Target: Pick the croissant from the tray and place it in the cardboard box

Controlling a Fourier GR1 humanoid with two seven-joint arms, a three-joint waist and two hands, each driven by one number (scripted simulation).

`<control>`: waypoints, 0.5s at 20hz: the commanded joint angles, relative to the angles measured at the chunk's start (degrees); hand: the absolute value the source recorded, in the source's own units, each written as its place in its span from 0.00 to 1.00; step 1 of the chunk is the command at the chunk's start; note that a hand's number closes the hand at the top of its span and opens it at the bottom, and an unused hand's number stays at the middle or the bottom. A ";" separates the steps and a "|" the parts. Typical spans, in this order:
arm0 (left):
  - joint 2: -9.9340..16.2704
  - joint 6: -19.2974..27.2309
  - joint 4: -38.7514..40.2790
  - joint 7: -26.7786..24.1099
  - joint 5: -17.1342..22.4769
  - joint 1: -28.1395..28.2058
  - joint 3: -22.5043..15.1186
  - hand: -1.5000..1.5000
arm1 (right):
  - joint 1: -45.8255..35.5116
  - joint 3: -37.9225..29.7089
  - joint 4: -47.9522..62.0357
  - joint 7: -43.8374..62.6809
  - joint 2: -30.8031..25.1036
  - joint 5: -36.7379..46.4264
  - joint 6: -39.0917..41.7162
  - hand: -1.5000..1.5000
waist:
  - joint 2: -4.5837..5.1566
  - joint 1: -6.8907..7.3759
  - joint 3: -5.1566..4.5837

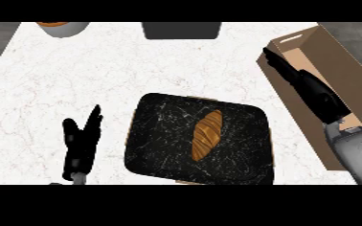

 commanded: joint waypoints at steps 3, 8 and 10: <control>6.08 -4.61 -5.52 -5.26 -3.88 -4.37 -0.23 0.50 | 1.36 -6.73 -7.46 4.22 2.02 4.76 -15.91 0.00 | -3.01 -2.15 1.96; 13.60 -10.07 -9.42 -12.00 -7.85 -8.06 -0.01 0.50 | 5.75 -11.81 -10.00 13.12 -4.18 13.73 -25.27 0.00 | -4.36 -7.23 1.55; 15.00 -12.42 -10.66 -12.54 -6.63 -8.99 0.94 0.50 | 9.84 -10.53 -16.31 15.64 -1.42 17.69 -31.12 0.00 | -3.57 -5.39 1.76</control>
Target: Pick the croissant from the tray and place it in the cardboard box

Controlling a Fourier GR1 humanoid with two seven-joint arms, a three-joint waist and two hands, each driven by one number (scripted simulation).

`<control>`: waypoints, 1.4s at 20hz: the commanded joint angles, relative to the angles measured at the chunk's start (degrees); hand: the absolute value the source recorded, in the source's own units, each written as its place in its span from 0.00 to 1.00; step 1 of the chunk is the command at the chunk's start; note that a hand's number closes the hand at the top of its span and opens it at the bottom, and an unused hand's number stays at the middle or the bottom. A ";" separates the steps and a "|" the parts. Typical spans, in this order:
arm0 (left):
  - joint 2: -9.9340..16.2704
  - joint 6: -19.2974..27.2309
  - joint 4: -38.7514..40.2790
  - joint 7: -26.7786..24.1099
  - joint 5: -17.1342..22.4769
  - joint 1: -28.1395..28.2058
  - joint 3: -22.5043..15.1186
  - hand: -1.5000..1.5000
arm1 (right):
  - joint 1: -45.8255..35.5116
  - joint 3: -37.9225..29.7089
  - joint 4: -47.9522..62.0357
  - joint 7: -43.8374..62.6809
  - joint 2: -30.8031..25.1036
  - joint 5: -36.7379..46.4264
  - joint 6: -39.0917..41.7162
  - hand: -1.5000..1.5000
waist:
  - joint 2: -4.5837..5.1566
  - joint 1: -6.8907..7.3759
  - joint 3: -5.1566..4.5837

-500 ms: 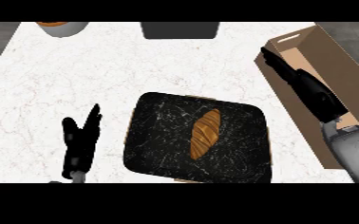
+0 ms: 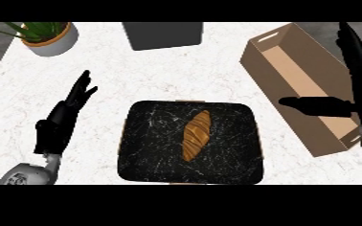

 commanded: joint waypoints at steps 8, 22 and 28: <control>4.96 -9.09 -2.01 -7.32 0.40 -3.03 1.51 0.50 | 19.67 14.87 -25.38 16.08 -3.61 32.91 -7.97 0.00 | 1.76 4.06 0.14; 2.35 -11.96 0.47 -5.30 -1.32 -9.65 -0.16 0.50 | 1.82 33.49 -27.06 56.21 5.42 36.66 31.65 0.00 | 2.74 8.53 0.14; 1.47 -11.79 -0.12 -6.20 -2.28 -8.51 -0.65 0.50 | -6.23 32.94 -17.20 62.89 15.43 34.60 38.07 0.00 | 2.62 9.20 0.17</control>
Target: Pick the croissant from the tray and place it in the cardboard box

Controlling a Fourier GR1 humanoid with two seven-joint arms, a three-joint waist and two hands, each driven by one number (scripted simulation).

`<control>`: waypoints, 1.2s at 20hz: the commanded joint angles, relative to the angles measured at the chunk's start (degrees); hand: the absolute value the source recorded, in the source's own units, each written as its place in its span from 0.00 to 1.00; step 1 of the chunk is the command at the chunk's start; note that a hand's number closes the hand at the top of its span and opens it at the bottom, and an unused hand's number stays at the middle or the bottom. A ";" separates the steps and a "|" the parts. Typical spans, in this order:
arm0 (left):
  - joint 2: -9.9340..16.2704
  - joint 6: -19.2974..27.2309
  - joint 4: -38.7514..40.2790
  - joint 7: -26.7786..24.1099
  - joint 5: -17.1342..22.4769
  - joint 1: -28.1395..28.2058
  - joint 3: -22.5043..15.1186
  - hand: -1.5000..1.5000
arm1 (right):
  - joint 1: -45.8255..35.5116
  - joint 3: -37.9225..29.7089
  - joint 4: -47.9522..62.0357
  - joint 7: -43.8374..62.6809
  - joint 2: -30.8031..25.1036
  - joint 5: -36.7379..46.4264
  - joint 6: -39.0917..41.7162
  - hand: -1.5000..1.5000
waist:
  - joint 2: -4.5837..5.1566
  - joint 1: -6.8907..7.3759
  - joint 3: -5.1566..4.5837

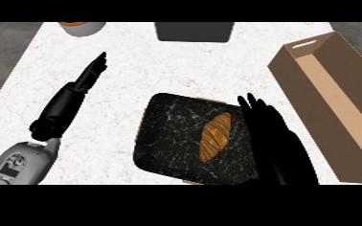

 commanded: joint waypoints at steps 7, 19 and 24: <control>-1.71 0.06 2.35 -0.15 -1.34 -0.54 -0.01 0.50 | -8.99 1.78 14.47 18.16 18.01 0.45 10.49 0.00 | -0.04 -0.67 0.11; -0.10 -1.95 0.10 1.51 0.02 0.07 3.52 0.50 | -11.39 -2.61 27.58 14.74 24.58 9.49 10.98 0.00 | -0.26 -1.13 0.30; -1.55 -1.83 -1.13 -0.31 -1.55 2.31 2.27 0.50 | -10.15 -1.75 29.73 15.34 24.74 8.48 11.22 0.00 | -0.34 -0.57 0.31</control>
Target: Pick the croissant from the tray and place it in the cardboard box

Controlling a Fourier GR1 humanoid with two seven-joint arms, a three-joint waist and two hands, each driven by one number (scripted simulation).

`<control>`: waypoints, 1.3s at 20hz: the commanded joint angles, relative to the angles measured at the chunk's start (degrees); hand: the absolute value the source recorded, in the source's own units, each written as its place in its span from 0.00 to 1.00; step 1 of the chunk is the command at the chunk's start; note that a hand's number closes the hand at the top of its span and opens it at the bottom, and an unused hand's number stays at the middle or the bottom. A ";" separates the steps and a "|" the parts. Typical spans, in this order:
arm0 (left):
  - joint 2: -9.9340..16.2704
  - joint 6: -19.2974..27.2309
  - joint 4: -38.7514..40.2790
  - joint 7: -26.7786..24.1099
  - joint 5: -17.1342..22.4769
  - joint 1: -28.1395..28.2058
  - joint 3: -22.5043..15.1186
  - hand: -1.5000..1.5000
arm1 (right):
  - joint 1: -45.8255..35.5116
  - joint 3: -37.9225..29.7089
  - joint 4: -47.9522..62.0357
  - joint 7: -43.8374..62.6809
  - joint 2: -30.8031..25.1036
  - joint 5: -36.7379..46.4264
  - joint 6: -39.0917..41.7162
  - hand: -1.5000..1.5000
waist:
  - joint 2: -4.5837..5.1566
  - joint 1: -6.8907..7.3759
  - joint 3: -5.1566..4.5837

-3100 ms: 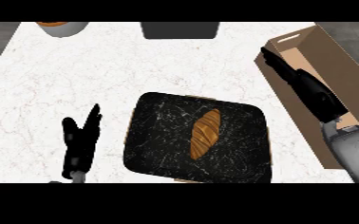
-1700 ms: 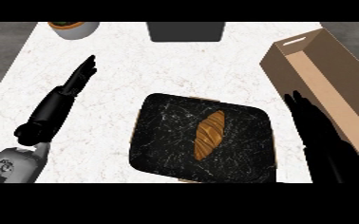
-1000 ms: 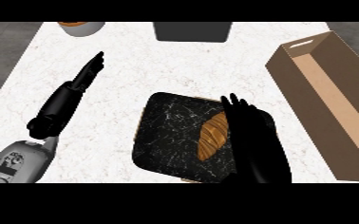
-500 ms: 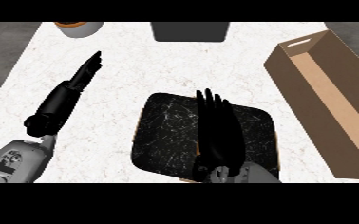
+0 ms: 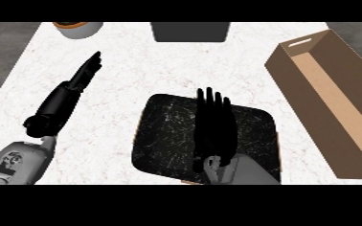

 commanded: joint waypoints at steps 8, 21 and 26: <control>-1.47 -1.36 2.17 -0.16 -1.05 -0.80 1.41 0.50 | 1.83 1.19 4.34 11.63 1.77 3.33 1.55 0.00 | 0.08 -0.18 0.04; -3.34 -1.85 -2.96 0.11 -3.04 3.44 2.92 0.50 | 5.64 -2.09 9.14 5.63 1.79 5.54 -0.44 0.00 | 0.00 -0.08 0.07; -4.82 -2.40 -0.46 3.04 -4.32 -1.79 3.43 0.50 | 1.69 -2.42 14.56 5.34 1.79 4.15 -2.99 0.00 | 0.21 -0.04 0.08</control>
